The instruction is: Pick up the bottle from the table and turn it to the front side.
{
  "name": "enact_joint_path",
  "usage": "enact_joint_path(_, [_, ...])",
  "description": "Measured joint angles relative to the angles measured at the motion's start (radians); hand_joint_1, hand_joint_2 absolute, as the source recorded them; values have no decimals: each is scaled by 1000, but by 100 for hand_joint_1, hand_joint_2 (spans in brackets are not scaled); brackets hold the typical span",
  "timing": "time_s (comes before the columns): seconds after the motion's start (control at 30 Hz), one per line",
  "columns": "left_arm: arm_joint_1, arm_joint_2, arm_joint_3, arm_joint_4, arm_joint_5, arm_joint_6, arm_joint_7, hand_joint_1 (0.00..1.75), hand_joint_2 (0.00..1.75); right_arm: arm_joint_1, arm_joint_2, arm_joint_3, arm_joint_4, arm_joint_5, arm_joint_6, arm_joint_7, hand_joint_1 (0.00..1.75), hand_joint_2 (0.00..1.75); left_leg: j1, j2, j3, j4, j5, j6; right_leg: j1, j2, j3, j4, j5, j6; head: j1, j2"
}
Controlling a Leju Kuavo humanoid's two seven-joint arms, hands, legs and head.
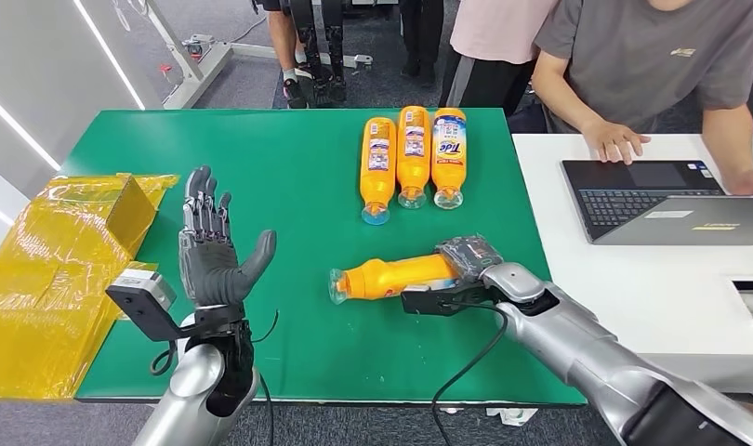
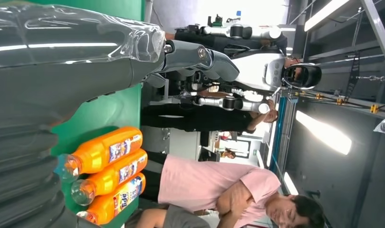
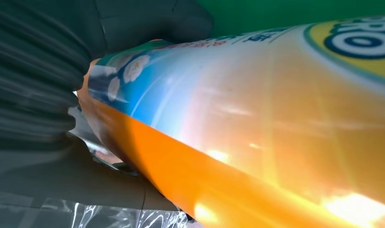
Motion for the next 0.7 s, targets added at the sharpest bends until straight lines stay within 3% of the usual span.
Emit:
enact_joint_path(0.3, [12,4,10,-11,-7,7,-2,0,175,45,16,-91,-12,-55,-26,-12,175,175,0,0,0,0,0,0,0,0,0,0,0,0,0,0])
enact_joint_path(0.53, [35,3,15,-28,-26,24,-2,0,175,196,66,-271,-96,-211,-200,-105,175,175,0,-2,-2,0,0,0,0,-2,-2,0,-1,0,0,0])
enact_joint_path(0.7, [34,1,15,-28,13,-9,-2,0,175,320,106,-373,-185,-251,-303,-167,175,175,0,-2,-3,-1,0,0,0,-2,-3,0,-1,0,0,0])
